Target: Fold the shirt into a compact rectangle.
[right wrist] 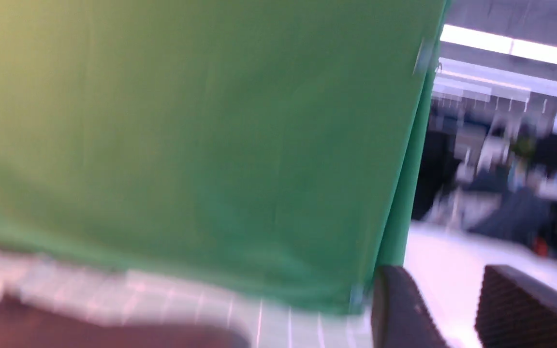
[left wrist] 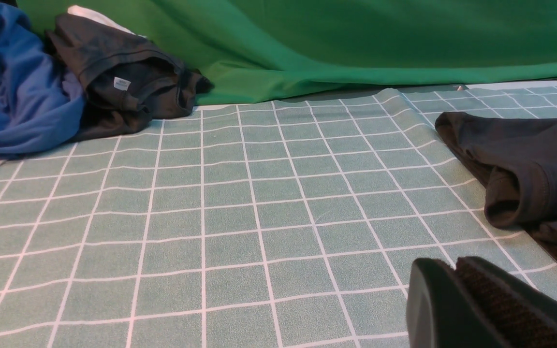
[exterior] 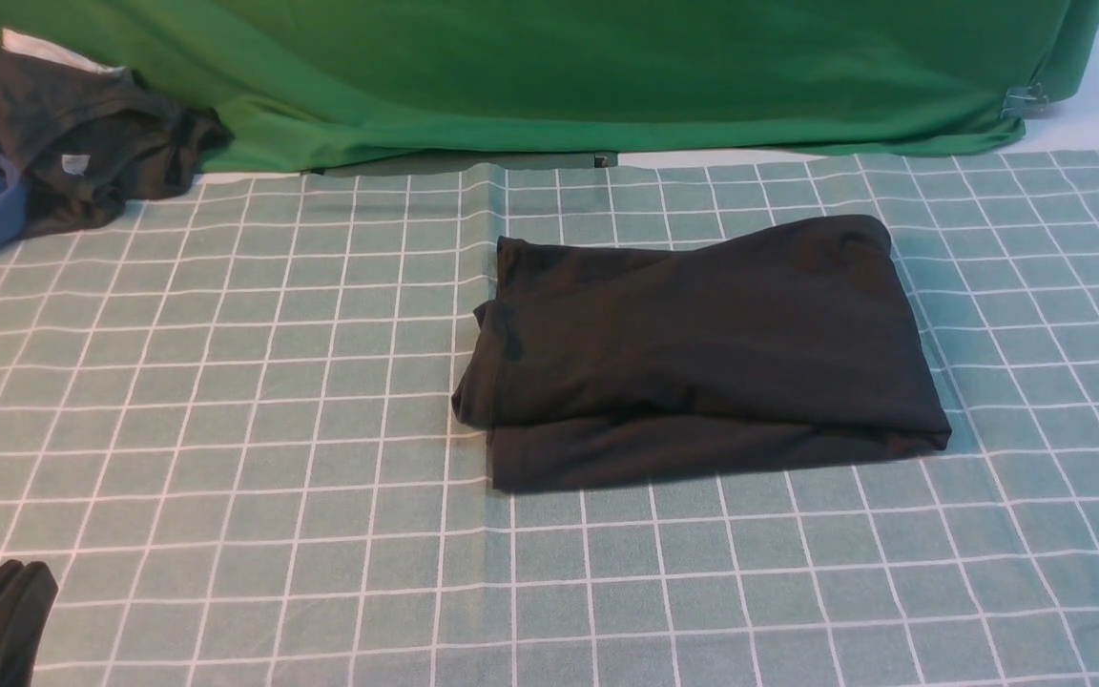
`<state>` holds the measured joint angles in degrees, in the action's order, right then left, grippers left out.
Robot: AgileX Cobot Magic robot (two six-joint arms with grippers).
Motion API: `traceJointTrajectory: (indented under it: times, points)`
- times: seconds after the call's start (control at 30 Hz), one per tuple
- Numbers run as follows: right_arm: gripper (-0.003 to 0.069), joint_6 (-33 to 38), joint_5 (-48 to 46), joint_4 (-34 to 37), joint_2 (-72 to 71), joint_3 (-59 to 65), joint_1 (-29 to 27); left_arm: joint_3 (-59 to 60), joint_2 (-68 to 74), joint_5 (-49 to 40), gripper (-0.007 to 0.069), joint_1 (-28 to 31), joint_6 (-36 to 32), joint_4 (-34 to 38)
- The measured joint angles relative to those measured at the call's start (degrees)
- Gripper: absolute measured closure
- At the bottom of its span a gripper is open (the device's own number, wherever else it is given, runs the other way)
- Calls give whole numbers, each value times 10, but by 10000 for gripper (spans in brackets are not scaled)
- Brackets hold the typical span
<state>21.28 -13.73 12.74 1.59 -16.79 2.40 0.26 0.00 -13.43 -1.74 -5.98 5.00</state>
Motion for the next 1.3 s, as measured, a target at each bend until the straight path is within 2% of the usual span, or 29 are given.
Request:
traceJointTrajectory:
  times: [0.17, 0.27, 0.7, 1.0, 1.3]
  points:
    - [422, 1, 48, -4, -14, 144, -20, 0, 0, -1, 610, 0, 0, 0]
    - [422, -3, 25, -5, -15, 169, -23, 0, 0, -1, 610, 0, 0, 0]
    - [421, -55, -2, -18, -15, 174, -24, 0, 0, -4, 610, 0, 0, -5]
    - [421, -193, -2, -138, -15, 174, -24, 0, 0, -4, 610, 0, 0, -5]
    - [420, -209, -2, -150, -15, 174, -24, 0, 0, -4, 610, 0, 0, -6]
